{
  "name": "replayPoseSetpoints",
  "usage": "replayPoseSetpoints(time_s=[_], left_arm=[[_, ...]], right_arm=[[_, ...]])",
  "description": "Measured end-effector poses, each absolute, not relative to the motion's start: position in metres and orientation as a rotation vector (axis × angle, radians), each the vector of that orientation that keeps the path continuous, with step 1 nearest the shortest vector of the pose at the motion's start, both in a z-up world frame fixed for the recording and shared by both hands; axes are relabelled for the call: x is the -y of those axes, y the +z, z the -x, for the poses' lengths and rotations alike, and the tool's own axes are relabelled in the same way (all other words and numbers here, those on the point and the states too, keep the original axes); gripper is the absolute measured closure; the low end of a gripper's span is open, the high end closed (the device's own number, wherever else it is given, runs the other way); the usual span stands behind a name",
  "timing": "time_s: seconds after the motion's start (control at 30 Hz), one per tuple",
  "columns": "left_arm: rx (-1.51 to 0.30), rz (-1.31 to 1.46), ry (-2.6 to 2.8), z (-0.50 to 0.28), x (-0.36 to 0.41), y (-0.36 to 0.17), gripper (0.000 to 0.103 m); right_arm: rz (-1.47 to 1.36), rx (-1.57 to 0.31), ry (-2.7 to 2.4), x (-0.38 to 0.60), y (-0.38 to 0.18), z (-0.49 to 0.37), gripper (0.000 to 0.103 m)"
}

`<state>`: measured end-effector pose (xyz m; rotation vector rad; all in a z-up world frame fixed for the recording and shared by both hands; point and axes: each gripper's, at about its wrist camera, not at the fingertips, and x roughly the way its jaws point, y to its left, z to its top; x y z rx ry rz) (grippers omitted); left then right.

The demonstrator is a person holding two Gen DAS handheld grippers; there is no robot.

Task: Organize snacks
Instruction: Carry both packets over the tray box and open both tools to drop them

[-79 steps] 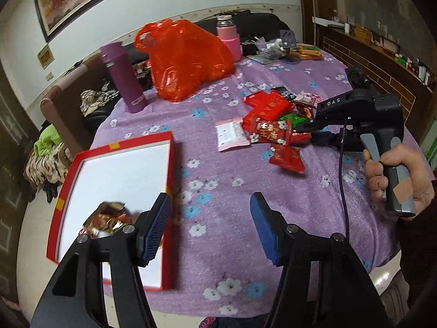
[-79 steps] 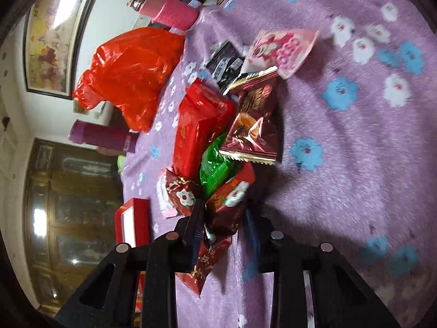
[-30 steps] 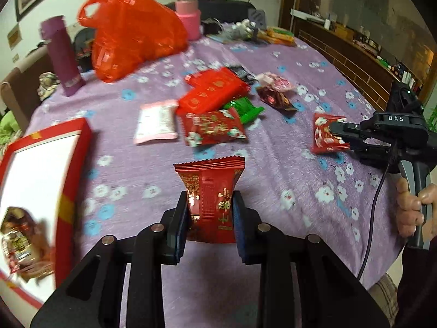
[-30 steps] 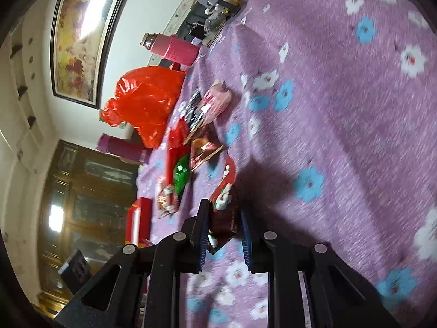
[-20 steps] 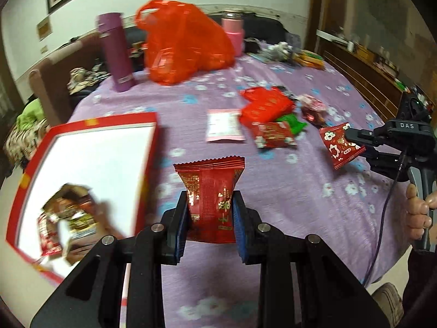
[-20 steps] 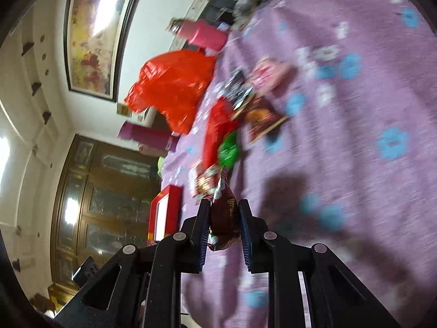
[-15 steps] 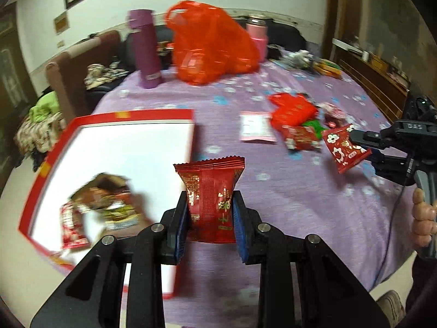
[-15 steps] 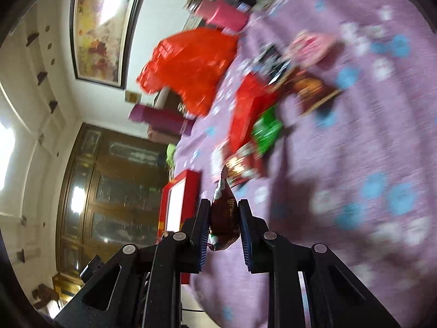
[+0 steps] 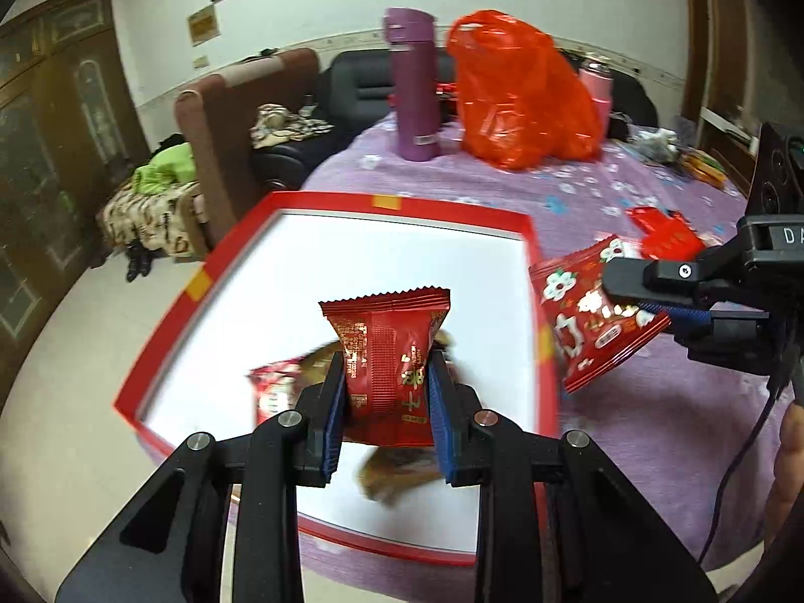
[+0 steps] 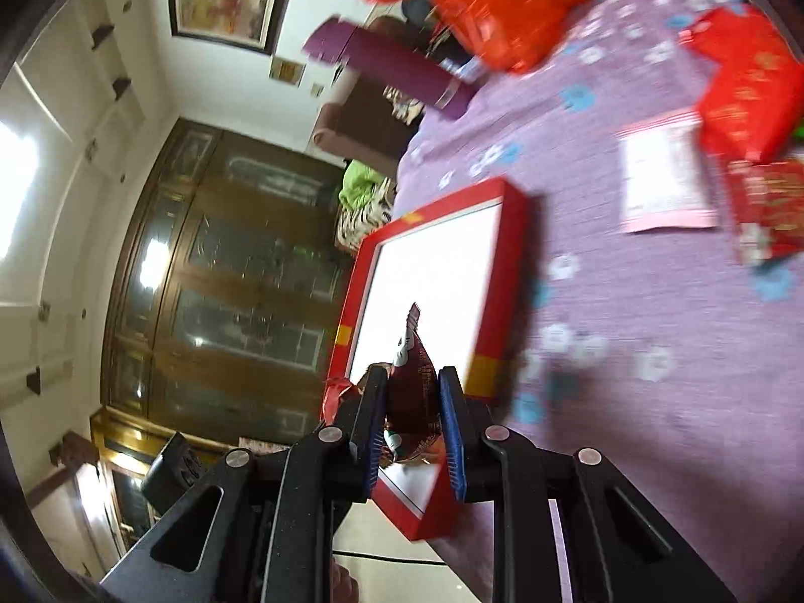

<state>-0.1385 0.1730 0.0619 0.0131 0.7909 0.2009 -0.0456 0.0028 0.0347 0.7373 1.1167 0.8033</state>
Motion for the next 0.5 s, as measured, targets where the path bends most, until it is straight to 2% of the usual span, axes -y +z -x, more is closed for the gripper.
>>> replayPoseSetpoints(time_s=[0.37,0.5], left_arm=[[-0.796,-0.048,0.358,0.137,-0.210,0.045,0.074],[-0.790,-0.056,0.394,0.139,-0.214,0.044,0.070]], right_arm=[[-0.631,-1.153,0.822,-0.061,0.030,0.048,0.078],[-0.638,-1.119,0.827,-0.057,0.035,0.051,0.072]])
